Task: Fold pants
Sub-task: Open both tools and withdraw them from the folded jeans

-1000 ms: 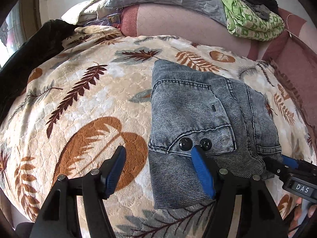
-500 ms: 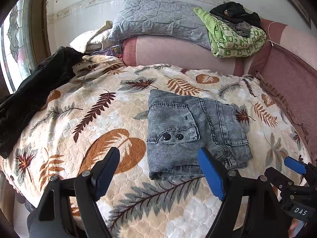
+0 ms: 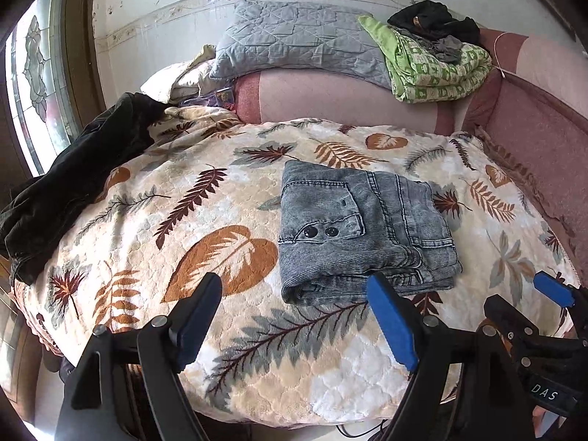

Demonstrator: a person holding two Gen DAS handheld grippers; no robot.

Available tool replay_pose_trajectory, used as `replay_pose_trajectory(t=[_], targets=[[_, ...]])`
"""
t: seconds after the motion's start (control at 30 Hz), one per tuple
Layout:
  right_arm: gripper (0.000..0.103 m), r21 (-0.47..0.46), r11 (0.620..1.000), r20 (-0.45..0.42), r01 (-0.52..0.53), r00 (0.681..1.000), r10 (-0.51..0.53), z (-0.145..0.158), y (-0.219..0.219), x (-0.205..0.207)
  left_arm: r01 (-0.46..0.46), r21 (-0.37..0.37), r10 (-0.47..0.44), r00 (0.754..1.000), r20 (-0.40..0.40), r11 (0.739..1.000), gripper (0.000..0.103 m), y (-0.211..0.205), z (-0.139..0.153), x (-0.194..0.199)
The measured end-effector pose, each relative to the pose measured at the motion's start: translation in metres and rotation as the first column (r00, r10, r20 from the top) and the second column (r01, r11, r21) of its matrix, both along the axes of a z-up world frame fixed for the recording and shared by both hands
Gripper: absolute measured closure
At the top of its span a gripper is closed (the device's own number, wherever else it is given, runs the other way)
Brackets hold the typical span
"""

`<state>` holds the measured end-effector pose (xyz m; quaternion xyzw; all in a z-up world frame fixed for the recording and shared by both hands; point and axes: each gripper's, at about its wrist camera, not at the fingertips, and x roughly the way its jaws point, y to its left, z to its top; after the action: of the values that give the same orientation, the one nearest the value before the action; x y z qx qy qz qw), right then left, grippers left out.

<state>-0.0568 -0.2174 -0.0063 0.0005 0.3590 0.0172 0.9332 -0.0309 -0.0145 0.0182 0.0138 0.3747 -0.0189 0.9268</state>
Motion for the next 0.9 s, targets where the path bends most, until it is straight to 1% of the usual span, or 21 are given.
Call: replay_pose_trajectory(t=[0.07, 0.17, 0.27, 0.43, 0.63, 0.9], targets=[[0.006, -0.005, 1.000, -0.003, -0.001, 1.000, 0.001, 0.000, 0.002, 0.001, 0.005, -0.020, -0.005, 1.000, -0.005, 1.000, 0.019, 0.001, 0.002, -0.001], [0.005, -0.017, 1.000, -0.030, -0.006, 1.000, 0.006, -0.004, 0.005, 0.004, -0.003, -0.050, 0.004, 1.000, 0.015, 0.999, 0.013, 0.003, 0.004, -0.003], [0.004, -0.014, 1.000, -0.066, -0.009, 0.998, 0.009, -0.009, 0.007, 0.007, -0.002, -0.055, 0.003, 1.000, 0.030, 0.998, 0.013, 0.002, 0.007, -0.003], [0.004, -0.021, 1.000, -0.085, -0.005, 0.996, 0.004, -0.012, 0.008, 0.010, -0.003, -0.045, 0.004, 1.000, 0.025, 0.999, 0.013, 0.000, 0.007, 0.000], [0.004, -0.029, 1.000, -0.092, -0.008, 0.996, 0.005, -0.011, 0.009, 0.013, -0.010, -0.046, 0.011, 1.000, 0.023, 0.999, 0.013, 0.001, 0.005, 0.002], [0.004, -0.046, 0.999, -0.103, -0.008, 0.995, 0.003, -0.012, 0.008, 0.014, 0.019, -0.056, -0.019, 1.000, 0.004, 0.998, 0.013, -0.005, 0.006, 0.004]])
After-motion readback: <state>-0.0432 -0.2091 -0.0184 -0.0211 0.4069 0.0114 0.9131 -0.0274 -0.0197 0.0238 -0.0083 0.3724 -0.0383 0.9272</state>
